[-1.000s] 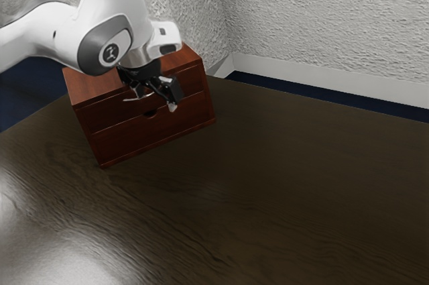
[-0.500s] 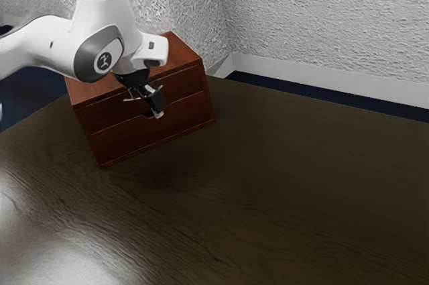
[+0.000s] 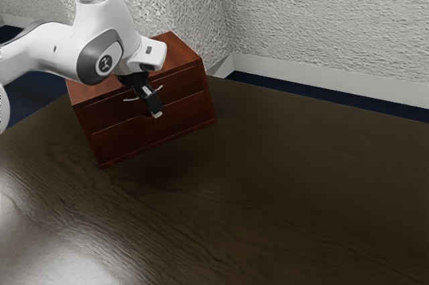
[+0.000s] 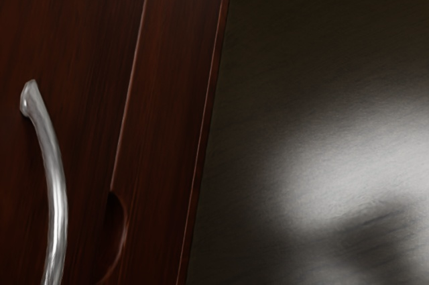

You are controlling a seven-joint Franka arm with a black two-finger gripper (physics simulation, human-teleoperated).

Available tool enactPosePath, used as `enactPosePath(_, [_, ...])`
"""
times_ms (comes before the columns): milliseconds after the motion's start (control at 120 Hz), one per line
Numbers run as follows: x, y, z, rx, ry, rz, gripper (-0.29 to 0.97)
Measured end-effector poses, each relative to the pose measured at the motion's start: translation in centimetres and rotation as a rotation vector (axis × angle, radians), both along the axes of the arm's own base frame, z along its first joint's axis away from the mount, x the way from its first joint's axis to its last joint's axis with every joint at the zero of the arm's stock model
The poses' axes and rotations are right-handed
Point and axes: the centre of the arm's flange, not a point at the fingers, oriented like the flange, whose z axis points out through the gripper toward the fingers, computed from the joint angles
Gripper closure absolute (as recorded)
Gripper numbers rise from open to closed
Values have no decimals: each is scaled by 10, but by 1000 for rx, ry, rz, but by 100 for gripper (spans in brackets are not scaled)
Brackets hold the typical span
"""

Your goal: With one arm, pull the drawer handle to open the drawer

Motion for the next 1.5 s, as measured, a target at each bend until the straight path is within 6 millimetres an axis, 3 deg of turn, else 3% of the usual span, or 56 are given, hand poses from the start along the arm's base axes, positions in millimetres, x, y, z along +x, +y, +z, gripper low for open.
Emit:
enactPosePath(850, [7, 19, -7, 43, 5, -146, 0])
enactPosePath(1208, [6, 20, -6, 49, -3, -159, 17])
enactPosePath(1500, [6, 18, -9, 52, -9, -162, 24])
